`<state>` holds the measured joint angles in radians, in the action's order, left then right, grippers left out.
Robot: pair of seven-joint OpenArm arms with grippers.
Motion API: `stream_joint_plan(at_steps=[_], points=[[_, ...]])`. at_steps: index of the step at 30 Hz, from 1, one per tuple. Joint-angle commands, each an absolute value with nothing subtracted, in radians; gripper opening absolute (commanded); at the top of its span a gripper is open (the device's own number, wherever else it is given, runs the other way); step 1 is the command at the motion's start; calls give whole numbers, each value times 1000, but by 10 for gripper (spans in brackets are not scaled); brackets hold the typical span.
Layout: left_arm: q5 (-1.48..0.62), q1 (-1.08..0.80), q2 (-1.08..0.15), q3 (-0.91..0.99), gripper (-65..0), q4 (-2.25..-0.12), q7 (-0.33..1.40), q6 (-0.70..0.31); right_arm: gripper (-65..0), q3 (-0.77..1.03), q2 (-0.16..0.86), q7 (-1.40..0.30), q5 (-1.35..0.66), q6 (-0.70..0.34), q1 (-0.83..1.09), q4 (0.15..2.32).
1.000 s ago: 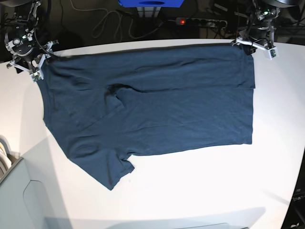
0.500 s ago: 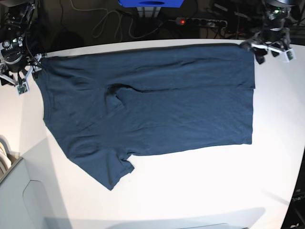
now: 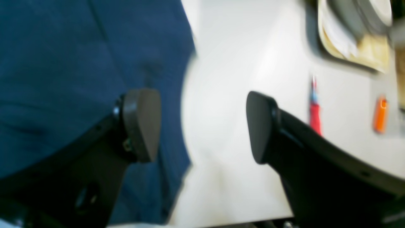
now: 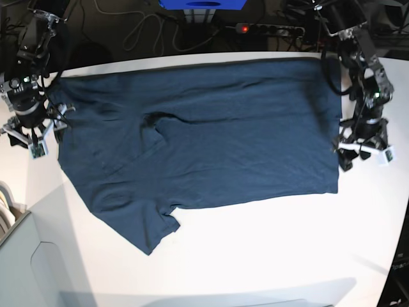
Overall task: Fold the T-shirt properly
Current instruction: 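Release the shoulder edge and move both grippers to the hem corners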
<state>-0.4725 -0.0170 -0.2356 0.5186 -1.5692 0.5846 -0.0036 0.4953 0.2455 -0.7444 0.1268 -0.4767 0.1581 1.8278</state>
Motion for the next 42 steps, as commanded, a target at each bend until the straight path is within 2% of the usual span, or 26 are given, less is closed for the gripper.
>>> stream_joint_plan(at_steps=[1, 12, 19, 23, 29, 32, 39, 42], points=[[-478, 27, -254, 522, -278, -1554, 559, -1, -240, 492, 277, -731, 130, -486, 142, 1836], [-243, 400, -252, 501, -278, -1089, 550, -1, -240, 441, 294, -720, 130, -486, 139, 1756], [-211, 519, -291, 297, -278, -763, 306, -1, -240, 438, 291, -731, 130, -486, 140, 1756], [-211, 529, -291, 255, -278, -710, 249, 7, -240, 438, 291, -731, 130, -484, 140, 1756], [-211, 515, -291, 255, -284, -705, 251, 4, -240, 438, 289, -727, 130, -484, 128, 1742], [-213, 490, -291, 255, -364, -714, 248, 5, -240, 438, 289, -731, 130, -484, 76, 1707], [-213, 486, -291, 255, -649, -714, 243, 8, -240, 401, 294, -731, 154, -484, -127, 1477], [-213, 486, -291, 255, -650, -714, 243, 8, -237, 346, 294, -717, 225, -484, -245, 1365]])
